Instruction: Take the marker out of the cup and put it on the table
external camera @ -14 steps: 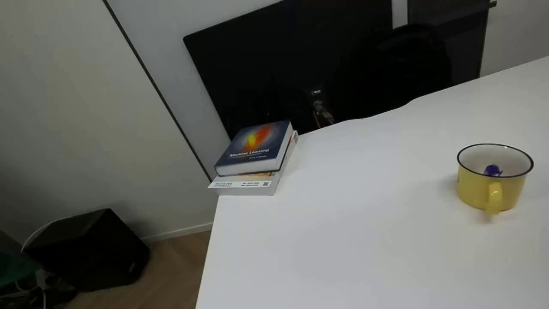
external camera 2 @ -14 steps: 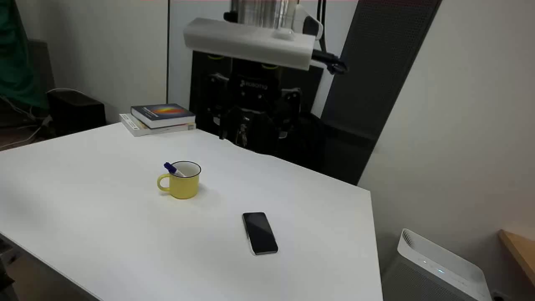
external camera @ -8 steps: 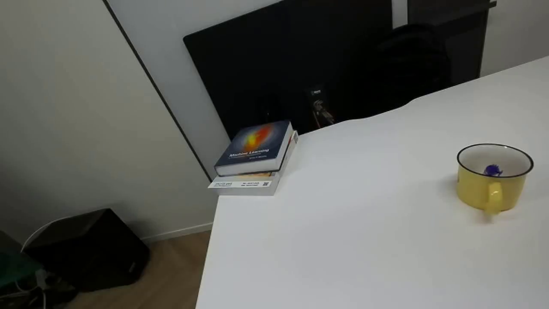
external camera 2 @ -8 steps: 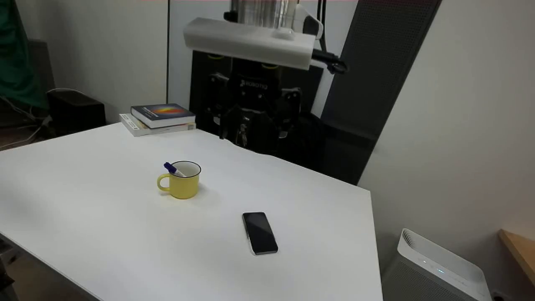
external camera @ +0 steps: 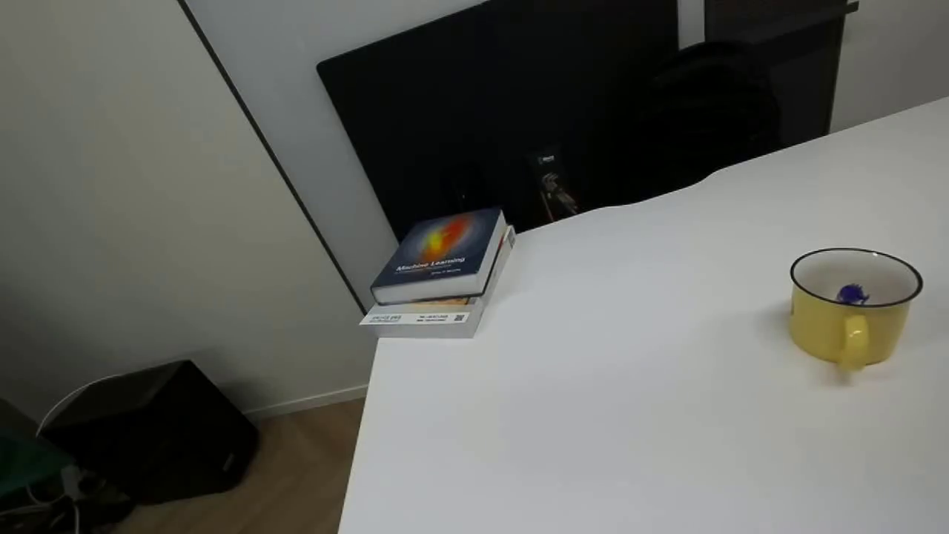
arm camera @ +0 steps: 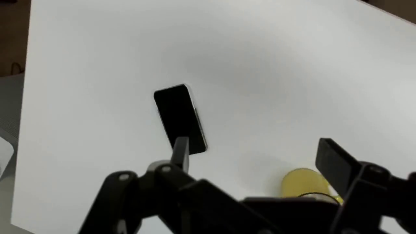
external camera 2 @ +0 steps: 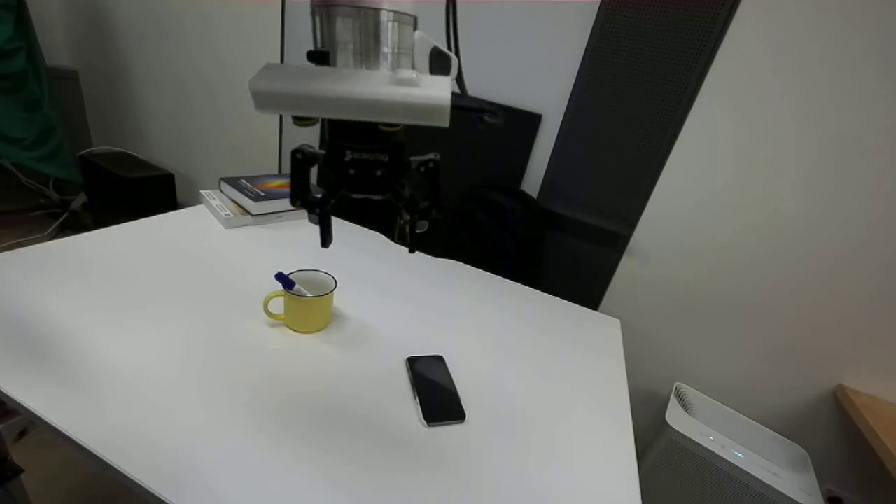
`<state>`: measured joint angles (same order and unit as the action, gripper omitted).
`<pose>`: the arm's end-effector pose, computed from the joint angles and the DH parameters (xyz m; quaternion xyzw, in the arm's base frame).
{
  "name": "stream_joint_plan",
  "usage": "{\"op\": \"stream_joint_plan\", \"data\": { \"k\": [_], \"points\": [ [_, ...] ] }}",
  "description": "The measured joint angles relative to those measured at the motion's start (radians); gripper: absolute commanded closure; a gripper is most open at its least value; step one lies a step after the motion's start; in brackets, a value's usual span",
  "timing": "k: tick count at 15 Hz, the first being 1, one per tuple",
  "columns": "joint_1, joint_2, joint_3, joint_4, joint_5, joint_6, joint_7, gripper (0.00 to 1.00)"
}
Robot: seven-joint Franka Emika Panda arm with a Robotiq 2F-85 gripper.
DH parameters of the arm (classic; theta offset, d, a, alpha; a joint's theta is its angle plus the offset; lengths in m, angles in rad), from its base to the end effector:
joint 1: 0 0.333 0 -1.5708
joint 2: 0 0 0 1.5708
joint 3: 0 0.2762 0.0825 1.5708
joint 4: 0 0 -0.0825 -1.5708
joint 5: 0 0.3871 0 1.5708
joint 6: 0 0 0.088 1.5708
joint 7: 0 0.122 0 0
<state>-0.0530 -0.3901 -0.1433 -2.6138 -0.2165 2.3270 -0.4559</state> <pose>0.4209 -0.0855 0.3366 0.9764 0.2021 0.0314 0.0686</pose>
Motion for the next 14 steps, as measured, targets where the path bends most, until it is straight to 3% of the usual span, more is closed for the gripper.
{"op": "stream_joint_plan", "data": {
  "k": [6, 11, 14],
  "points": [
    [0.095, -0.055, 0.116, -0.172, -0.075, 0.147, -0.002, 0.00],
    [0.199, -0.001, 0.126, -0.183, -0.017, 0.346, -0.005, 0.00],
    [0.224, 0.048, 0.126, -0.182, 0.020, 0.409, -0.005, 0.00]
  ]
}}
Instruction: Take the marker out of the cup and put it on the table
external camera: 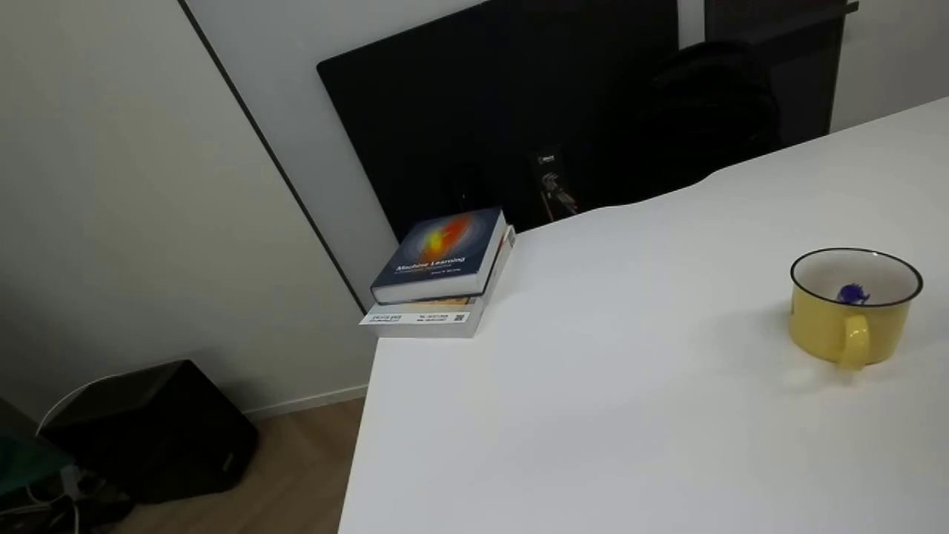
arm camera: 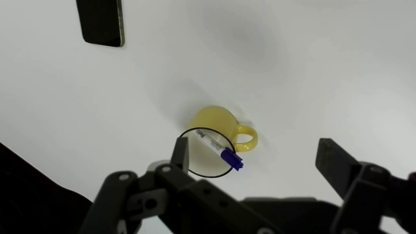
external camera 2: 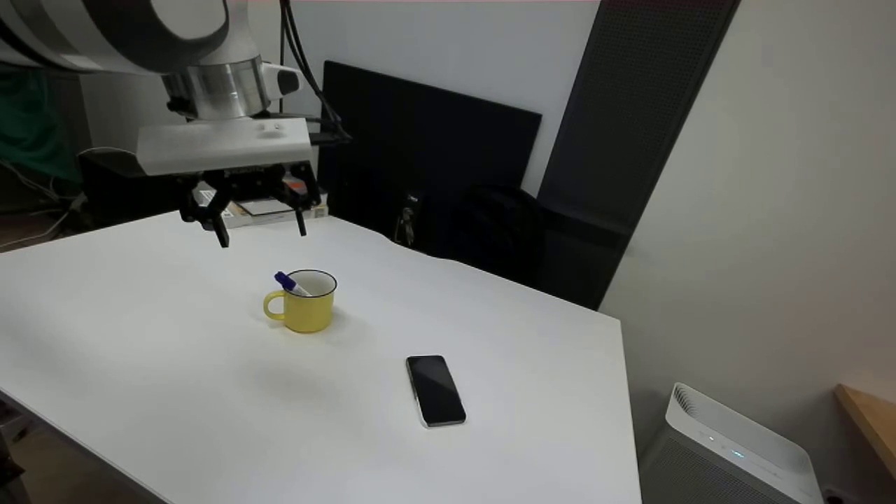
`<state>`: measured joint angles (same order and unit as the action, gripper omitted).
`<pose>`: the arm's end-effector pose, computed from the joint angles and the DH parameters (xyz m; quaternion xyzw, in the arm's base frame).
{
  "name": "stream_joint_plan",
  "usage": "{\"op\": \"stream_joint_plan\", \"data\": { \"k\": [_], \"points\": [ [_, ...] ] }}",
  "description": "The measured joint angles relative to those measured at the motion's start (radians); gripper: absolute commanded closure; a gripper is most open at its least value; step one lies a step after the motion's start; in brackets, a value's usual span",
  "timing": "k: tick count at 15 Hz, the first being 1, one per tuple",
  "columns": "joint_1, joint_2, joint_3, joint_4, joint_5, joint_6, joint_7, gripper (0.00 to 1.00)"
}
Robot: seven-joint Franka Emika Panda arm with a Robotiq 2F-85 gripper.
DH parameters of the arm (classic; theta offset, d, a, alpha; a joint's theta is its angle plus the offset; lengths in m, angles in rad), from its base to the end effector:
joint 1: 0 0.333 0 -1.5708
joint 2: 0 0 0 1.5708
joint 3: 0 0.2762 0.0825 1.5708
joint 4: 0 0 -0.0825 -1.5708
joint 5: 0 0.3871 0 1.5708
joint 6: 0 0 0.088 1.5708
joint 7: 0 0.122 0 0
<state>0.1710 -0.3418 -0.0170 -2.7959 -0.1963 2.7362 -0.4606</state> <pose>0.4066 0.0703 0.2810 0.9139 0.3780 0.1312 0.0689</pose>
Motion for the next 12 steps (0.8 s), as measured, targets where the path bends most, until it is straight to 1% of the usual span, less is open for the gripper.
{"op": "stream_joint_plan", "data": {
  "k": [8, 10, 12],
  "points": [
    [-0.001, 0.012, 0.002, 0.004, -0.005, -0.001, 0.000, 0.00],
    [-0.017, 0.038, 0.024, 0.015, -0.049, 0.000, 0.006, 0.00],
    [-0.044, 0.087, 0.061, 0.038, -0.117, 0.008, 0.023, 0.00]
  ]
}}
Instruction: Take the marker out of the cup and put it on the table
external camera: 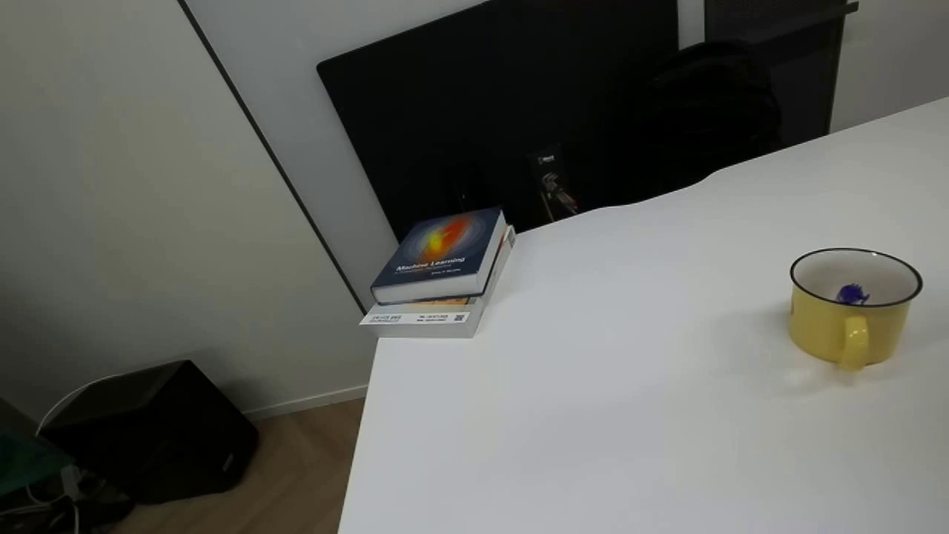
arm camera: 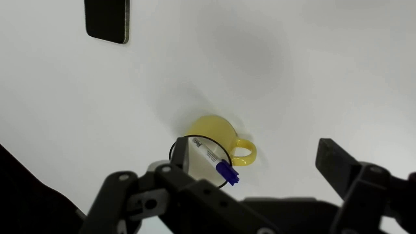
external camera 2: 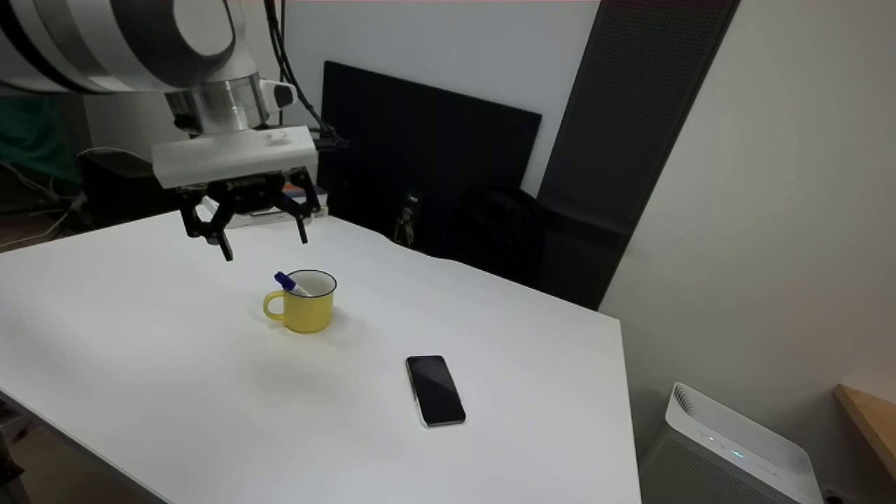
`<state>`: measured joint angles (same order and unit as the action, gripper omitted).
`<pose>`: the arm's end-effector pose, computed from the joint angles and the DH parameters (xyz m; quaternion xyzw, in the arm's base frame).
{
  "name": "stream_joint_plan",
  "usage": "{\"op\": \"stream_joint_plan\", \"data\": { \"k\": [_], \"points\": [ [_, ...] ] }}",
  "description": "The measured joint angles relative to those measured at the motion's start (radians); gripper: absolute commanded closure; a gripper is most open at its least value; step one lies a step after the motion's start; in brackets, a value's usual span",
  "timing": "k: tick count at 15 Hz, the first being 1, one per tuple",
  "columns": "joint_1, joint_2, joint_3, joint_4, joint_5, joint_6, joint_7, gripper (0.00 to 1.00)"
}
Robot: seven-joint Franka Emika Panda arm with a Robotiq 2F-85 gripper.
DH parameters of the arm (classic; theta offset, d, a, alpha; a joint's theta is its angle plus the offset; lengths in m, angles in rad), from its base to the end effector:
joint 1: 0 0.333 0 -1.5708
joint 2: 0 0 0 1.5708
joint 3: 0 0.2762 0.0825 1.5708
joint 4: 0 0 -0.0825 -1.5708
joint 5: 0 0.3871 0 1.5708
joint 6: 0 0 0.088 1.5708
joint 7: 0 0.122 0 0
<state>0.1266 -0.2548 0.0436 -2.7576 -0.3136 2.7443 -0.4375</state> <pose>0.4129 0.0802 0.2609 0.8947 0.4227 0.1060 0.0978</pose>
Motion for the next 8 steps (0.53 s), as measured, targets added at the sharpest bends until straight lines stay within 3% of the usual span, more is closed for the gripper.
{"op": "stream_joint_plan", "data": {
  "k": [8],
  "points": [
    [-0.073, 0.187, 0.143, 0.100, -0.508, 0.030, 0.277, 0.00]
  ]
}}
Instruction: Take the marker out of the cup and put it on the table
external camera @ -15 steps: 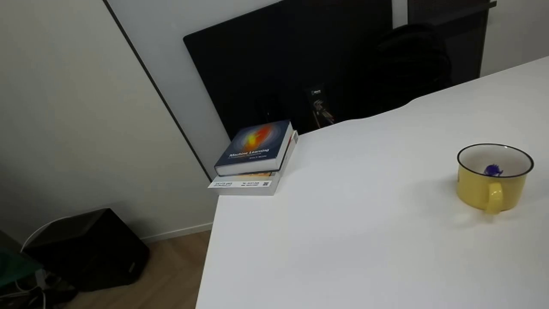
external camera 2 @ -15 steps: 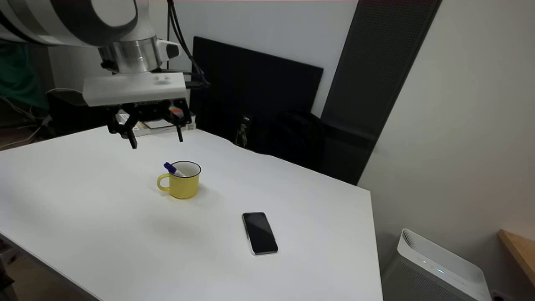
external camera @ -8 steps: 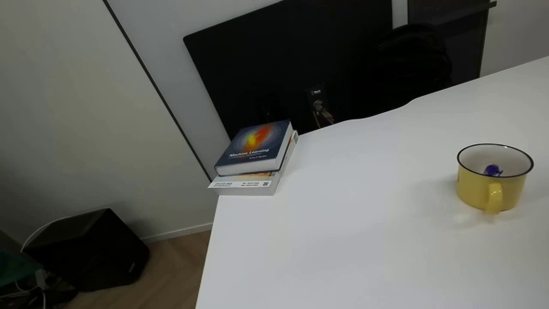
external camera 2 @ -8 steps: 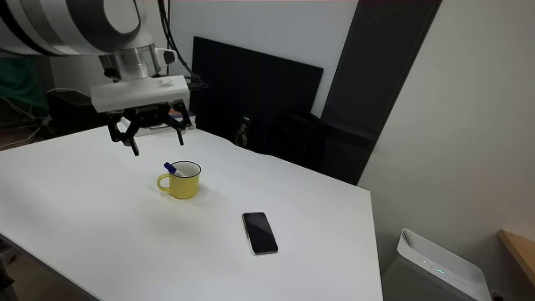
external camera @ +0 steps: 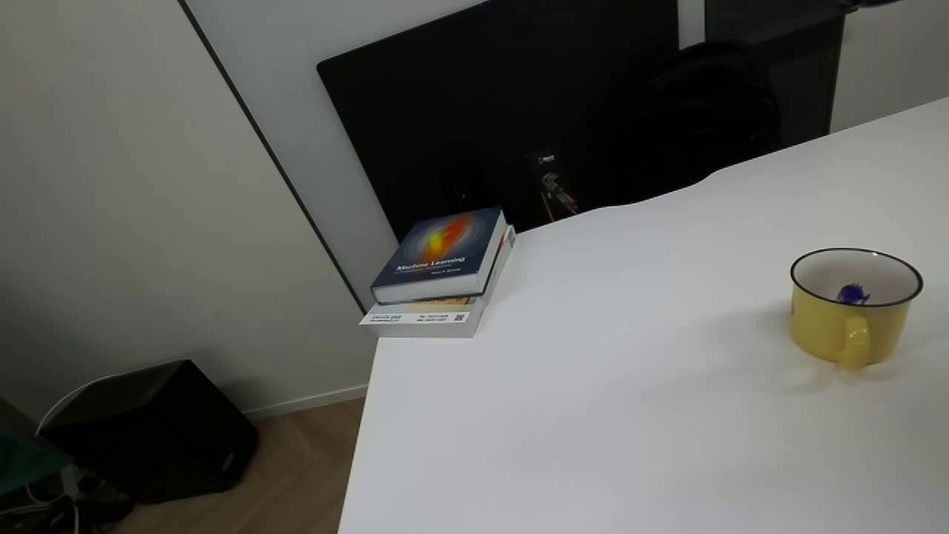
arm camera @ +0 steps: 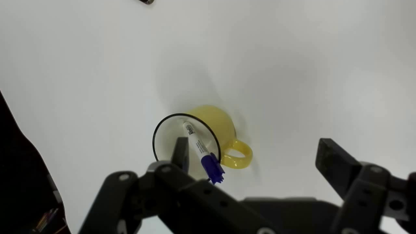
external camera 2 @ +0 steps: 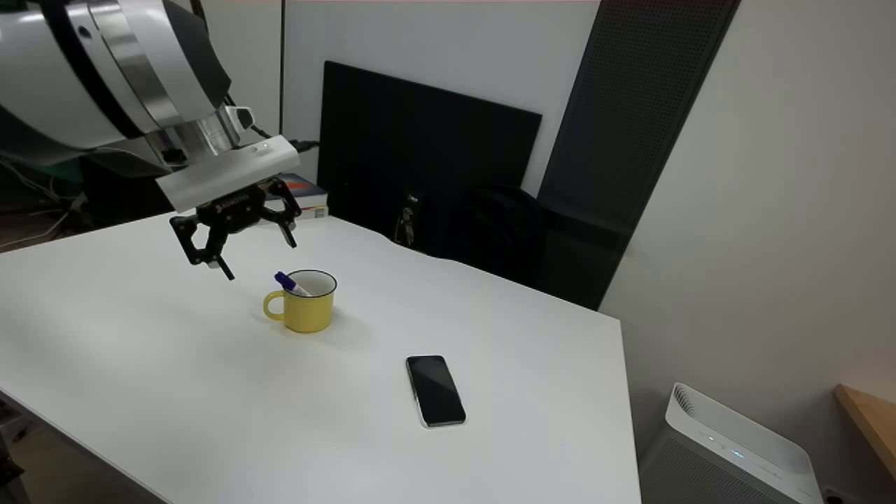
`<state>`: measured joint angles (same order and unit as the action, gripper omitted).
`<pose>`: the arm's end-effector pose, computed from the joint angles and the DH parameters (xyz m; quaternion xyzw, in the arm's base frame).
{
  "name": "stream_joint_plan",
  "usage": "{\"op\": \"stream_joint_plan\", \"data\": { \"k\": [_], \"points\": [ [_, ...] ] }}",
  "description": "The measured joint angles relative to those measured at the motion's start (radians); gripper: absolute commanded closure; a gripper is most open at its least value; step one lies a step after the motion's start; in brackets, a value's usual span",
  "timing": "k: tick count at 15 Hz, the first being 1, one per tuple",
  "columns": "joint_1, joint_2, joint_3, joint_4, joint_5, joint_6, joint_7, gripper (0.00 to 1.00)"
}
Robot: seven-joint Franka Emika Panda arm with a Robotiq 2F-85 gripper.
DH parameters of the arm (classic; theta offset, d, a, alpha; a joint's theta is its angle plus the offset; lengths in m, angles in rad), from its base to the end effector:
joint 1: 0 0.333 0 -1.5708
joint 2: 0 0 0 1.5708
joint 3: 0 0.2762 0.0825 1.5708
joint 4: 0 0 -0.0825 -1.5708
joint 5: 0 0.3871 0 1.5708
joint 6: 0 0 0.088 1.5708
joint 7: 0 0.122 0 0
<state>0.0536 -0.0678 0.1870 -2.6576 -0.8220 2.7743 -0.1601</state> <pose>0.4163 0.1294 0.2167 0.8222 0.5328 0.0889 0.1793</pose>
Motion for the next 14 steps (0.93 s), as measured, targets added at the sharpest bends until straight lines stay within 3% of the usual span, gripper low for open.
{"op": "stream_joint_plan", "data": {
  "k": [6, 14],
  "points": [
    [-0.002, 0.136, -0.003, 0.096, -0.225, -0.003, 0.200, 0.00],
    [0.014, 0.378, -0.028, 0.286, -0.308, -0.005, 0.344, 0.00]
  ]
}}
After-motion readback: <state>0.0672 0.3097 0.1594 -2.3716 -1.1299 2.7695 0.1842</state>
